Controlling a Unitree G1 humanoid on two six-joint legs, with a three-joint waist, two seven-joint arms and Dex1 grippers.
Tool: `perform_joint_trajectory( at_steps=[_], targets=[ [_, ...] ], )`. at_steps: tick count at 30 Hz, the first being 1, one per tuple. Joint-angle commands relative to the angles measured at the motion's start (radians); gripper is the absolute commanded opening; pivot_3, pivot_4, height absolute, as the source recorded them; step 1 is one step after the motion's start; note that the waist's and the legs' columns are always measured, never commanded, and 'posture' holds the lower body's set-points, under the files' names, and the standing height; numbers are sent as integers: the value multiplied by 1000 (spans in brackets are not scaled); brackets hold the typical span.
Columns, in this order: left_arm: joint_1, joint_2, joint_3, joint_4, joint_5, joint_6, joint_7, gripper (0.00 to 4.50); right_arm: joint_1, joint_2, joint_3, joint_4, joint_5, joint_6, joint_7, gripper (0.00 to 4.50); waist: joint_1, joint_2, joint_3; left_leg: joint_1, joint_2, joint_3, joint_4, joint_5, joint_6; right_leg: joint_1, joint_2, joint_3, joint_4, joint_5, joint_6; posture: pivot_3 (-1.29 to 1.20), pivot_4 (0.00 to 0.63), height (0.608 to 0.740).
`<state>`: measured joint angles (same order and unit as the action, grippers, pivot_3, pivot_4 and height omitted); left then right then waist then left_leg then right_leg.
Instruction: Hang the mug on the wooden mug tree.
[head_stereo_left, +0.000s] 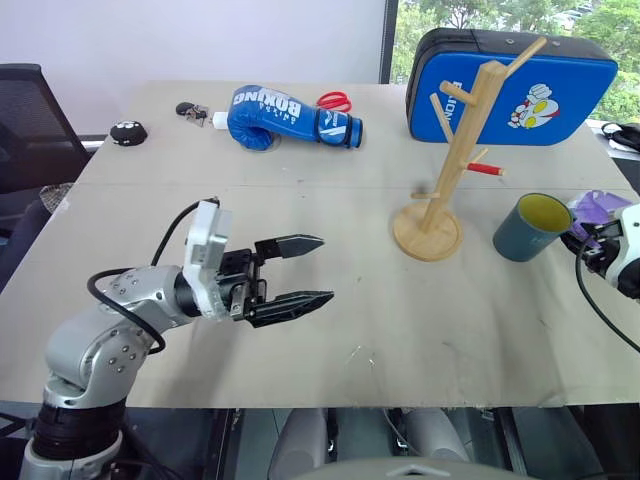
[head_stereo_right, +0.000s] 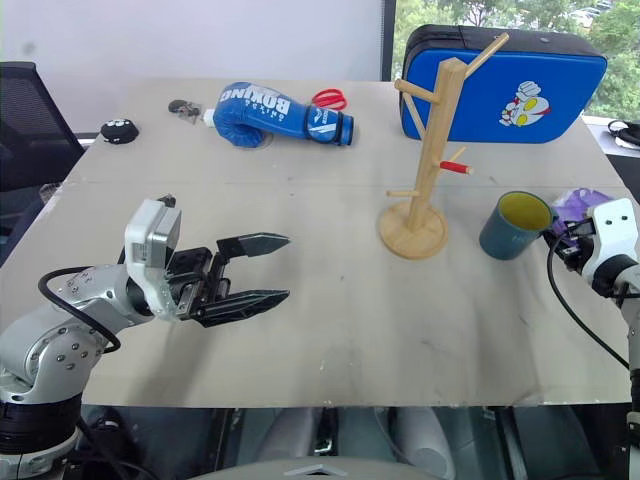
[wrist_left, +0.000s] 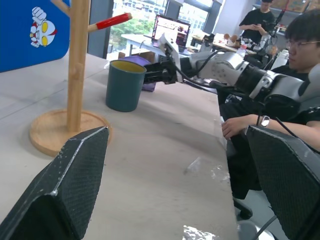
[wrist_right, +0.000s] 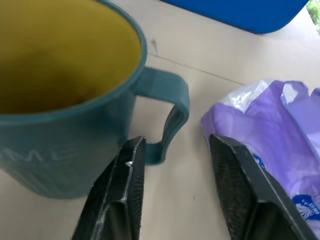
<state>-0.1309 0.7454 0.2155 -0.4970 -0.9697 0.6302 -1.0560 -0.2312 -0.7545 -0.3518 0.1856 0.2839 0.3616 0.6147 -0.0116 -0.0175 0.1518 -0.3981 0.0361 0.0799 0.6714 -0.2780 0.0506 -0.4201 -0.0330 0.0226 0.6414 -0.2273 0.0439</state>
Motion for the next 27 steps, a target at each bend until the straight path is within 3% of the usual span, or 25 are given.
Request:
perform_joint_trajectory(
  at_steps=[1,18,22,23,27],
  targets=[
    [8,13,35,-45,-33,-4,2,4500,-44,-12,7,25,4,-17,26,2212,-1,0,0,1,0,0,0,0,0,1,0,0,0,0,0,0,150,740],
    [26,32,60,-84,-76,13,57,4500,-268,44,76,342,-10,-119,93,2212,-2,0,0,3,0,-1,2,0,0,4,0,0,1,0,0,0,150,740],
    [25,31,63,-87,-86,16,69,4500,-292,53,79,369,-3,-125,115,320,0,0,0,3,0,-1,2,0,0,4,0,0,1,0,0,0,150,740],
    [25,30,64,-88,-90,17,72,4500,-292,53,78,366,2,-121,120,27,-1,0,0,3,0,-1,2,0,0,4,0,-1,1,0,0,0,150,740],
    [25,30,62,-91,-101,19,82,4500,-272,43,69,337,11,-114,133,27,-2,0,0,3,0,-1,2,0,0,4,0,0,1,0,0,0,150,740]
  ],
)
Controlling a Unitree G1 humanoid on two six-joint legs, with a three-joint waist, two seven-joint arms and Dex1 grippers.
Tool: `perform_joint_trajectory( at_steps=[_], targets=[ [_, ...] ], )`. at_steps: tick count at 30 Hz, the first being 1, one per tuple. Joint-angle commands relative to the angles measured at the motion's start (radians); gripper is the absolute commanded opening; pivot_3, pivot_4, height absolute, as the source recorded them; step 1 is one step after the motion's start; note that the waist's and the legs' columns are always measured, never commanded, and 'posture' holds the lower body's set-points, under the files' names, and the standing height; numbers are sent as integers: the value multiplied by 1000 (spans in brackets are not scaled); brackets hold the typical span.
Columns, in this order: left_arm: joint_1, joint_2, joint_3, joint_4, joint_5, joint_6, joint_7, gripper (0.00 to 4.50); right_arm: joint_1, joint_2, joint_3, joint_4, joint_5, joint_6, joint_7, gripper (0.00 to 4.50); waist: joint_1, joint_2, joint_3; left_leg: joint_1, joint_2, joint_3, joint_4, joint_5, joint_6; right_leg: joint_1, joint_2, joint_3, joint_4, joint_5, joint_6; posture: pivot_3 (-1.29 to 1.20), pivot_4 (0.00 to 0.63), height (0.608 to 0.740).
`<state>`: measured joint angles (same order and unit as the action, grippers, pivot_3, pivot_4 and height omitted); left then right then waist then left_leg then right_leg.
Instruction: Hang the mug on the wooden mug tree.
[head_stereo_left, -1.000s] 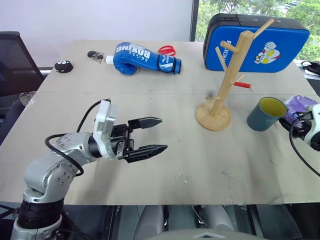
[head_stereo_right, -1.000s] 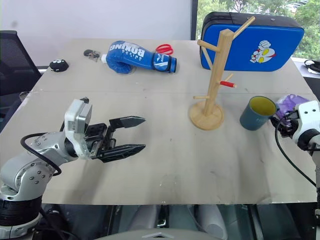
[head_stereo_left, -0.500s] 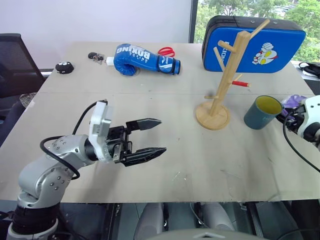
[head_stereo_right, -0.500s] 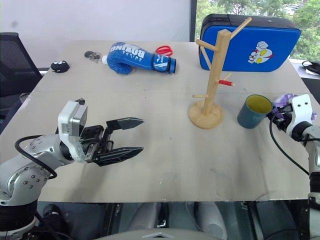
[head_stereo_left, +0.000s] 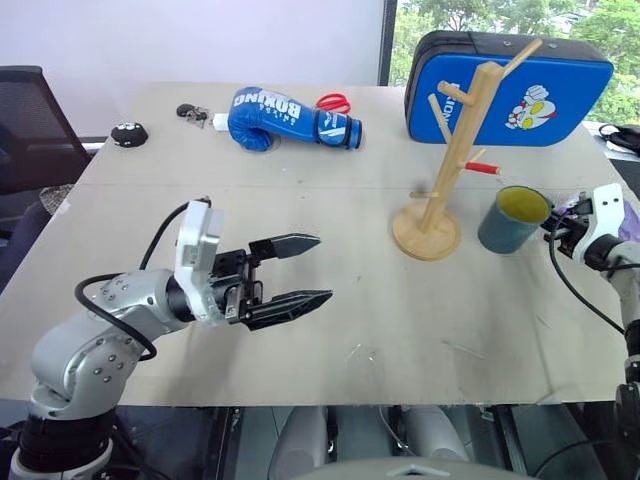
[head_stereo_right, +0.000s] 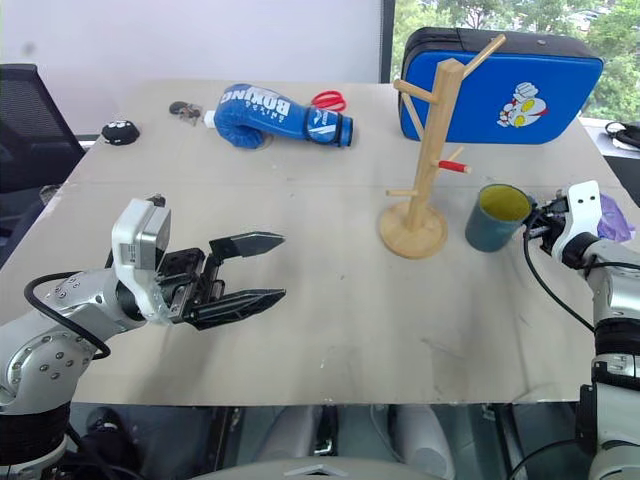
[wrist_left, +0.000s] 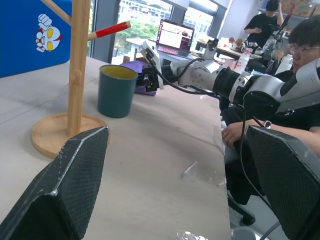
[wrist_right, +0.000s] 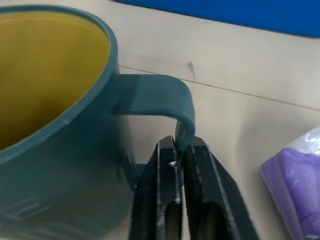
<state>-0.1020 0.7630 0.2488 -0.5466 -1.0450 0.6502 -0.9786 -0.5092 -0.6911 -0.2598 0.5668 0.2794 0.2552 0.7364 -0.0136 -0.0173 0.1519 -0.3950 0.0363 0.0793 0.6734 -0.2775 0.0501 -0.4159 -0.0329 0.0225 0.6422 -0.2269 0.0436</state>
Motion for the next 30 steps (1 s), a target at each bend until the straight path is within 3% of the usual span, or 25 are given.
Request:
perform_joint_trajectory(
  at_steps=[1,14,20,30],
  targets=[
    [-5,12,26,-42,-27,-1,7,4500,15,-23,-27,-56,20,-4,13,27,0,0,0,0,0,0,0,0,0,0,0,0,0,0,0,0,150,740],
    [-23,-6,-6,-34,-36,-3,23,4500,220,-58,-144,-435,158,161,0,27,3,0,0,0,0,-1,0,0,0,0,0,0,0,0,0,0,150,740],
    [1,-46,25,-44,-3,-73,31,4500,305,-121,-212,-757,305,297,49,27,0,1,0,0,0,-1,0,0,1,0,0,-1,1,0,0,0,150,740],
    [81,-4,153,-24,-118,-60,-58,4500,210,-285,-151,-967,398,460,83,27,5,0,0,0,0,-1,0,-1,1,0,-1,-2,0,-2,-4,0,150,740]
  ],
)
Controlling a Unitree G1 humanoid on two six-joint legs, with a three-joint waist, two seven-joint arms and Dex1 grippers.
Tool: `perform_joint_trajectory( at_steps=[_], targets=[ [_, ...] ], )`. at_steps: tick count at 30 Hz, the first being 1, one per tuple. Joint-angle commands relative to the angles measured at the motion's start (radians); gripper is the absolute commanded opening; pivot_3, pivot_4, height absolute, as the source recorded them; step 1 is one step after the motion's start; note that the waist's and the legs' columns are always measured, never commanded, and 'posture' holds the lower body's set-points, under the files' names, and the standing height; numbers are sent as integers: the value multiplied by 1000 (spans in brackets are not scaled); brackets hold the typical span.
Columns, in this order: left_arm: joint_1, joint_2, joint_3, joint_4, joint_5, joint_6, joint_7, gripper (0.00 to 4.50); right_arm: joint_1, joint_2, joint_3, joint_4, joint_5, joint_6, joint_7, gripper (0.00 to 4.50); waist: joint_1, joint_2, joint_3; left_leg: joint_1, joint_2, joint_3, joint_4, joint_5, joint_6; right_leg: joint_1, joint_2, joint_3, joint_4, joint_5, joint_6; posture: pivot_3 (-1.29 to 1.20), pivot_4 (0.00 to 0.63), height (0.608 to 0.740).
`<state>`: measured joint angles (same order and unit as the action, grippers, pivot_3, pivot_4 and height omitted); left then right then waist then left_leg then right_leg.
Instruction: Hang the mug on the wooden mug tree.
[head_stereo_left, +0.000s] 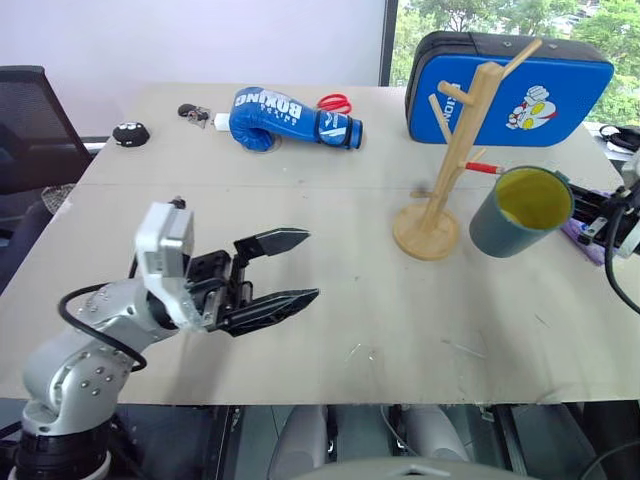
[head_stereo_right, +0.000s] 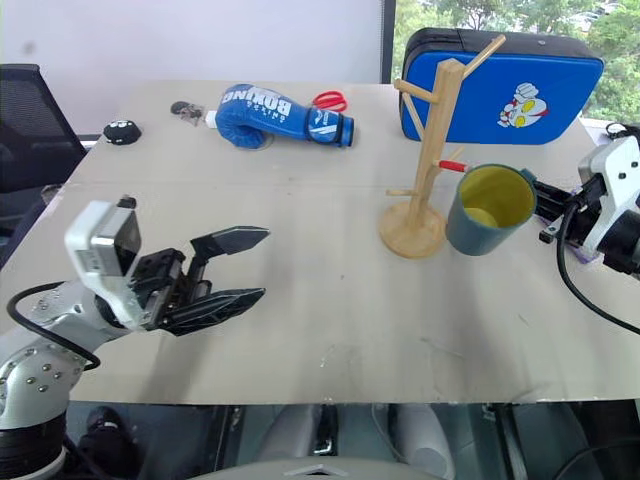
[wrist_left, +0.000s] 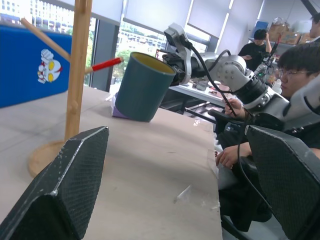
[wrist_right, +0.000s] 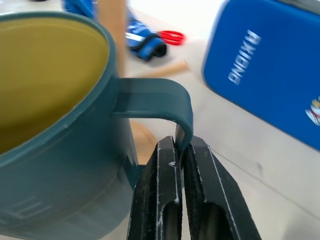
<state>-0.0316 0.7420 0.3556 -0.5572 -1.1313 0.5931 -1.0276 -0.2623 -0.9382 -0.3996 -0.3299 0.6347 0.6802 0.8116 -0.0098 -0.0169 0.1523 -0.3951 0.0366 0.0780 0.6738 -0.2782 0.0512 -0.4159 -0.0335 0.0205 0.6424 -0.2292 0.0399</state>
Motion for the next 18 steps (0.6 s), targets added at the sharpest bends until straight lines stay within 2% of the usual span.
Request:
perform_joint_trajectory(
  at_steps=[1,8,13,18],
  targets=[
    [15,19,55,-19,-41,0,-2,4500,-50,-46,-4,-84,48,53,-1,27,1,0,0,0,0,0,0,0,0,0,0,0,0,0,0,0,150,740],
    [54,33,96,-62,-121,36,56,4500,-142,-87,85,-82,7,87,-27,27,-1,0,0,-1,0,0,0,0,0,0,-1,0,-1,0,0,0,150,740],
    [46,31,83,-86,-132,40,113,4500,-275,-65,242,42,-124,21,-39,27,-2,0,0,0,0,0,0,0,0,0,-1,0,0,0,0,0,150,740],
    [34,23,66,-113,-152,45,177,4500,-411,9,409,188,-240,-28,-12,27,-4,0,0,0,0,1,0,0,0,-1,0,1,0,0,0,0,150,740]
  ],
)
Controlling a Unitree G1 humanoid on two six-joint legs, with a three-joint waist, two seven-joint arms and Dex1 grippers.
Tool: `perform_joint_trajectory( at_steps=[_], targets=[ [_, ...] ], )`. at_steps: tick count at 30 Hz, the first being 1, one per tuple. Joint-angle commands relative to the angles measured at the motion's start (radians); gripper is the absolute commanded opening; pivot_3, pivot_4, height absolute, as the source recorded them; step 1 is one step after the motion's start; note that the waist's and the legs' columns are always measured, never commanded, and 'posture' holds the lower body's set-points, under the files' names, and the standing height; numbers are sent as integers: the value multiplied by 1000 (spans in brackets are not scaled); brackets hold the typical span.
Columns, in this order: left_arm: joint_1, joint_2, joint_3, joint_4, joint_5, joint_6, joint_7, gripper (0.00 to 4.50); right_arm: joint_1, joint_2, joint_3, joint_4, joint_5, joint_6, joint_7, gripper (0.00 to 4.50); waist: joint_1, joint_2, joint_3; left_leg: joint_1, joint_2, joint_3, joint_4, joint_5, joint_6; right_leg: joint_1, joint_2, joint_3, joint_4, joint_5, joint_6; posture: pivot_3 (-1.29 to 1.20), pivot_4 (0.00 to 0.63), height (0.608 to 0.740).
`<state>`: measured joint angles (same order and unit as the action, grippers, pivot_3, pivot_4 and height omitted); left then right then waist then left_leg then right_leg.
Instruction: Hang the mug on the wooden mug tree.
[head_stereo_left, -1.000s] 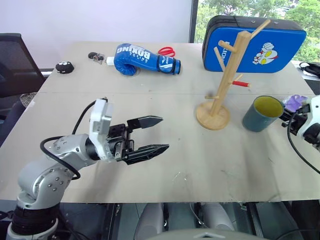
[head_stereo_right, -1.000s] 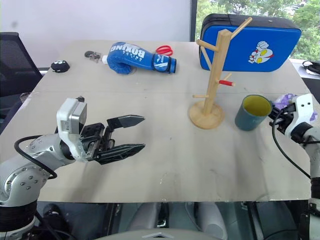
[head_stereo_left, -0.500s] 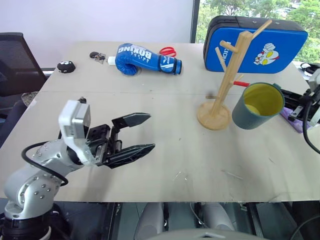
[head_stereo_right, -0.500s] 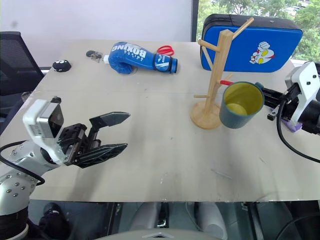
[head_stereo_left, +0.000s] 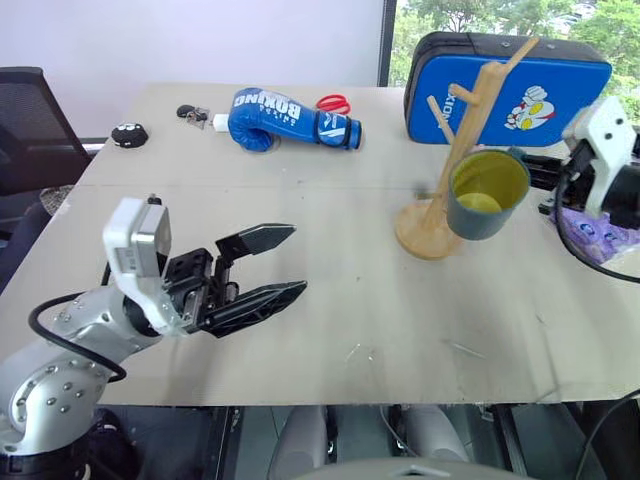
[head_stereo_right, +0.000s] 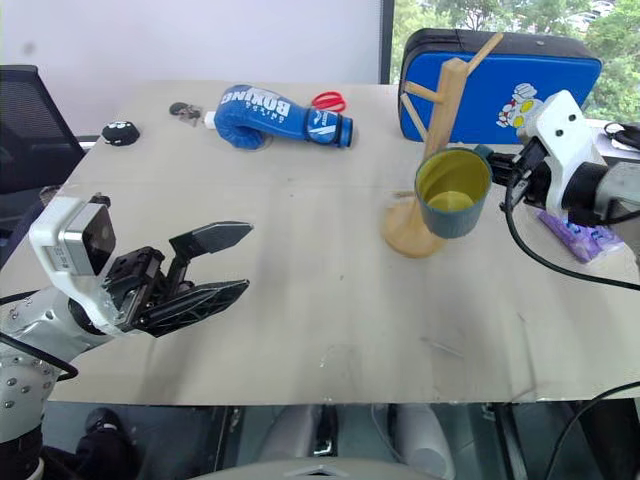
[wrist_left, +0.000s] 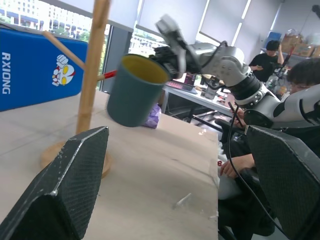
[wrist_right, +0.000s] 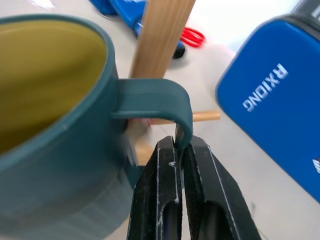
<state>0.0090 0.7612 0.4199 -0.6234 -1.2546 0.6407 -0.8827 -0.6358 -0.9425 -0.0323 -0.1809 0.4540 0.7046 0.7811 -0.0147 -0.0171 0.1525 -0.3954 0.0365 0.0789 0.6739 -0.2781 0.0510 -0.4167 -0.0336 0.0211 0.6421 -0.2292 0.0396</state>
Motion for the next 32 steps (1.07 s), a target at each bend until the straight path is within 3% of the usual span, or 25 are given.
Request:
perform_joint_trajectory(
  at_steps=[1,2,6,13,21,25,32],
  targets=[
    [-9,3,-1,-53,-37,-1,44,4500,-39,17,54,56,-77,-66,26,576,2,0,0,0,0,-1,0,0,0,0,0,-1,0,0,0,0,150,740],
    [-10,0,-3,-58,-45,1,60,4500,-29,11,59,57,-86,-80,44,829,5,0,0,-1,0,-1,0,0,-1,0,0,-1,0,0,0,0,150,740],
    [-18,-7,-14,-84,-65,-1,117,4500,55,-7,-55,-27,-22,-46,68,2668,15,0,0,-4,0,-2,-1,2,-4,-2,-1,-2,-1,2,3,0,150,740],
    [-9,-9,-49,-19,2,-12,89,4500,352,-42,-370,-201,99,-5,118,2668,28,0,0,-4,-1,-2,-2,1,-2,-2,-1,-3,-1,2,4,0,150,740],
    [124,22,-91,124,282,-96,-63,4500,863,85,-722,-361,97,-67,197,2668,26,0,-1,0,0,-4,-1,0,0,3,0,-4,-1,0,0,0,150,740],
    [182,44,-92,207,402,-173,-167,4500,1049,153,-798,-379,59,-141,217,2668,26,0,-1,1,0,-2,0,0,0,2,0,-3,-1,-1,2,0,150,740],
    [195,47,-105,284,538,-263,-218,4500,1143,211,-785,-373,46,-221,200,2668,26,-1,-2,3,1,-1,0,0,0,2,-3,-3,-1,-2,3,0,150,740]
  ],
)
